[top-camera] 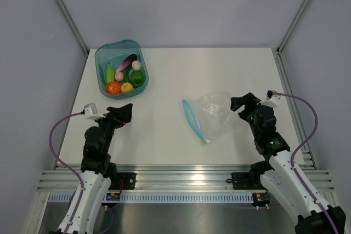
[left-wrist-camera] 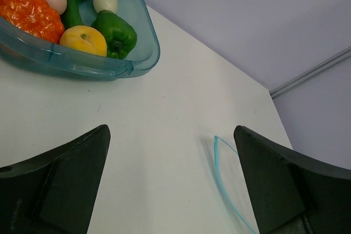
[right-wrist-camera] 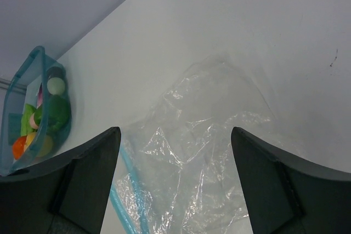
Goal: Open the zip-top bag and remove the fake food
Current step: Reset both arms
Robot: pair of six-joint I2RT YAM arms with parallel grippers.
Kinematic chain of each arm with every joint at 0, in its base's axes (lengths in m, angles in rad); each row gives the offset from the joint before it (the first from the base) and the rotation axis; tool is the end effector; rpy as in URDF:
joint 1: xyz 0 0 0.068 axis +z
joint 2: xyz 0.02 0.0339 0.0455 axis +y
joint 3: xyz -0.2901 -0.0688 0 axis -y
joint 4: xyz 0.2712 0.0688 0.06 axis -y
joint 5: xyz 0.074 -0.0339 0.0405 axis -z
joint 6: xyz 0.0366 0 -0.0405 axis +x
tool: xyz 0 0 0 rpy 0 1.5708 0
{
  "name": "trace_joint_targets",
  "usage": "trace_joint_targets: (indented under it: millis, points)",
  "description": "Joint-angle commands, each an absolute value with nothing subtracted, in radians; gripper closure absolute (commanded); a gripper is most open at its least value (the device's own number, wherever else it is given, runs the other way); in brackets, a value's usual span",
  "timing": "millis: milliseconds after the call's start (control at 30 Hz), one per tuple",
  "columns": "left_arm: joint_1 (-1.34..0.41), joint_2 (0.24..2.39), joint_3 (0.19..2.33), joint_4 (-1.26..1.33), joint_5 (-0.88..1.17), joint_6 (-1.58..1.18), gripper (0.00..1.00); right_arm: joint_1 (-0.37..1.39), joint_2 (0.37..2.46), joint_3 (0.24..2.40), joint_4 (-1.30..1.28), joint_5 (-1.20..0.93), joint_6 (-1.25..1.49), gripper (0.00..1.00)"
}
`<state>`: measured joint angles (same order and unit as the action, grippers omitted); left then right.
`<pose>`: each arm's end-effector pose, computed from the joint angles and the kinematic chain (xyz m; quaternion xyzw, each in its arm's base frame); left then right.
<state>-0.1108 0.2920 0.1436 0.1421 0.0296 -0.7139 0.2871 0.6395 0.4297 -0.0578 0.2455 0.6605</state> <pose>0.1289 -0.0154 0.2156 -0.2007 0.6803 -0.2921 0.6415 0.1661 0.0398 0.2599 0.2194 0.7616 0.1880 0.5800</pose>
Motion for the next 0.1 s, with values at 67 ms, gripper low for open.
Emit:
trace_joint_targets:
  millis: [67]
  points:
    - [-0.114, 0.291, 0.187, 0.160, 0.012, -0.696, 0.01, 0.284, 0.632, 0.462, -0.057, 0.281, 0.663, 0.10]
